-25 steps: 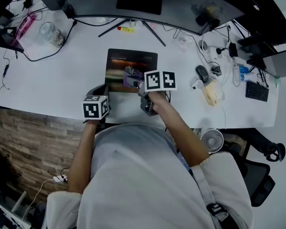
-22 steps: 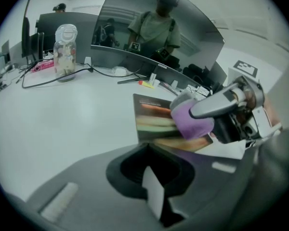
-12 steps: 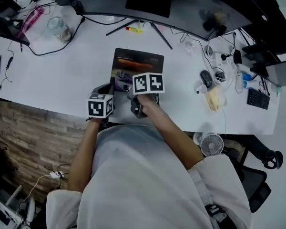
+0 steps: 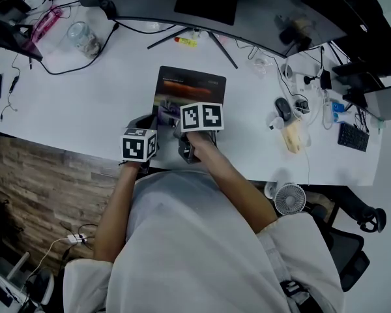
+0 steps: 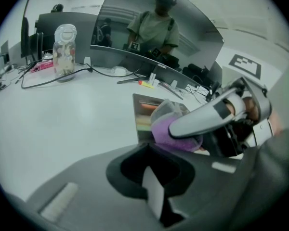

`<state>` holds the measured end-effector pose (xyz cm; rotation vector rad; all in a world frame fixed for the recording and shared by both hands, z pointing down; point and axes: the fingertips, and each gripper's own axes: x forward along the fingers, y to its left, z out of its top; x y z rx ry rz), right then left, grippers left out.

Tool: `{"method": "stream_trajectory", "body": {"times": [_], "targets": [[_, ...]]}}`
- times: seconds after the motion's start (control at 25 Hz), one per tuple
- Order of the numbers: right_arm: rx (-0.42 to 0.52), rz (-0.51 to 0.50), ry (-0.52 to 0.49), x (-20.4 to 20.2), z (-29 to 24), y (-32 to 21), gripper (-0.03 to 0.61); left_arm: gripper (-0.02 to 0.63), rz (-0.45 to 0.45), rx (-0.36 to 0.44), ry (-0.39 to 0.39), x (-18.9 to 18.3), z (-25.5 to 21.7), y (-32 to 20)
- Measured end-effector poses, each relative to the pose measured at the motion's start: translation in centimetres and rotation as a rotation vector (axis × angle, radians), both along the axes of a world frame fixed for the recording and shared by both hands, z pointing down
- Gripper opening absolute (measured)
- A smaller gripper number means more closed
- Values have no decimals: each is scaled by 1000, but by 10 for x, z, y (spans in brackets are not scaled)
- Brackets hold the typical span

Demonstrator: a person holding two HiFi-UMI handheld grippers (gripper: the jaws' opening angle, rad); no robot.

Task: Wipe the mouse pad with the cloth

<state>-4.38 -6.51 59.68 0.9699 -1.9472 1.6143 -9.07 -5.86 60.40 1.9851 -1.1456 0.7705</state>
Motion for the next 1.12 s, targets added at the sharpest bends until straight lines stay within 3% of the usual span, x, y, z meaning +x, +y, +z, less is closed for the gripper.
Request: {"method": "stream_trajectory", "body": {"times": [1.12], "targets": [[-11, 68, -6, 60, 2, 15, 198, 0, 0, 11, -13, 1, -1, 2]]}}
